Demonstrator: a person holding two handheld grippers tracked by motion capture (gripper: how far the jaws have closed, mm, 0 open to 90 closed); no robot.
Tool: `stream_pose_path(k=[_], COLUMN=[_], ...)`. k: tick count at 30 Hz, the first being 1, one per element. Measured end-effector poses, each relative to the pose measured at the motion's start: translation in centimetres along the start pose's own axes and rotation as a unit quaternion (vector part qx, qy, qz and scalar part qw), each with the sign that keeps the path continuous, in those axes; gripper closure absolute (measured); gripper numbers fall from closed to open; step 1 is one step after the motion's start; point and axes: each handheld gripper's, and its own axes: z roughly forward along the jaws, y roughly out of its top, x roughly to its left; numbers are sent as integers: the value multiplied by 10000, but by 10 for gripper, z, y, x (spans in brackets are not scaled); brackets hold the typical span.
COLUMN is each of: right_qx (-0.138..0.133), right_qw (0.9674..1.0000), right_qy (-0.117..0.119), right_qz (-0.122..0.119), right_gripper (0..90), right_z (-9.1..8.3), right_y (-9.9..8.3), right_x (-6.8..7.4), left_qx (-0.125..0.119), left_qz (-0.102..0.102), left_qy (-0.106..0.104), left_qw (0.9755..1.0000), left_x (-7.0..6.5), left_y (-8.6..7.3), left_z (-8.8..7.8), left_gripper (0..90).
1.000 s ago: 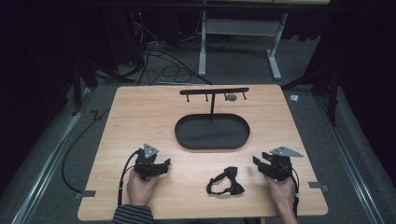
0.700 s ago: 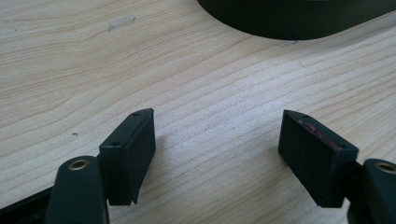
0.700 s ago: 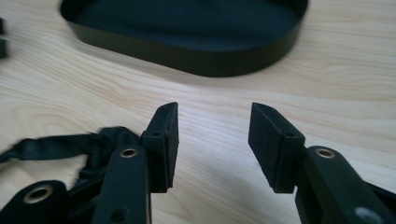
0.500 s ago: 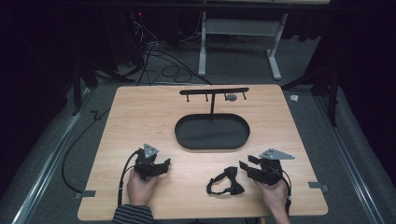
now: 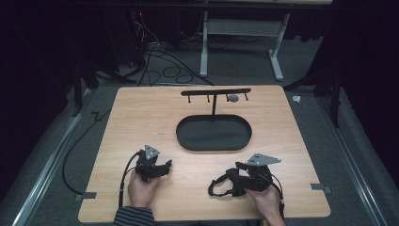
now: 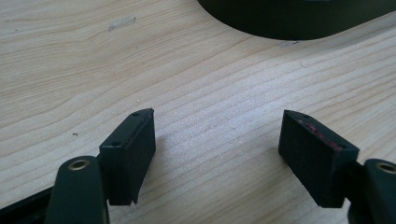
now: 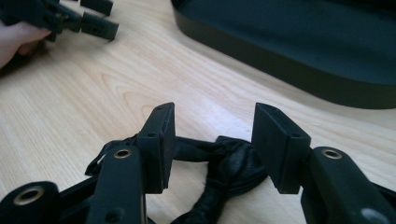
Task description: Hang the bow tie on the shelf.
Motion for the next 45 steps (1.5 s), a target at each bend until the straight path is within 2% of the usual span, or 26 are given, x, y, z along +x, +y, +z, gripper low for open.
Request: stream_pose_path(k=[4,12,15,23,24,29,32,36,39,45], right_qx=[103,37,120,199,232,293,376,361,375,566], right_qw=[9999,9990,9988,9984,9977,9969,9956,9951,9948,9933], right_qy=[125,369,435,482,577,627,676,778,792,754], right_qz=[-50,-241,-212,-237,-263,-373,-521,-497,-518,-666], right_gripper=[504,518,517,513,511,510,511,512,519,554], right_z=[8,15,18,25,26,28,33,40,42,52], right_y=[0,-1,-2,-4,-4,-4,-3,-1,0,-1], right_x=[6,15,16,16,18,24,29,29,30,31], left_qx=[0,6,1,-2,-1,0,1,1,2,-10], left_qz=[0,2,-8,-11,-11,-11,-13,-11,-7,-28], left_qy=[0,3,2,7,7,7,1,3,0,-12], left_qw=[10000,10000,10000,10000,10000,10000,10000,10000,10000,10000], left_x=[0,0,0,0,0,0,0,0,0,1], left_y=[0,0,0,0,0,0,0,0,0,0], left_z=[0,0,0,0,0,0,0,0,0,0], left_gripper=[276,276,277,277,277,275,274,273,272,273])
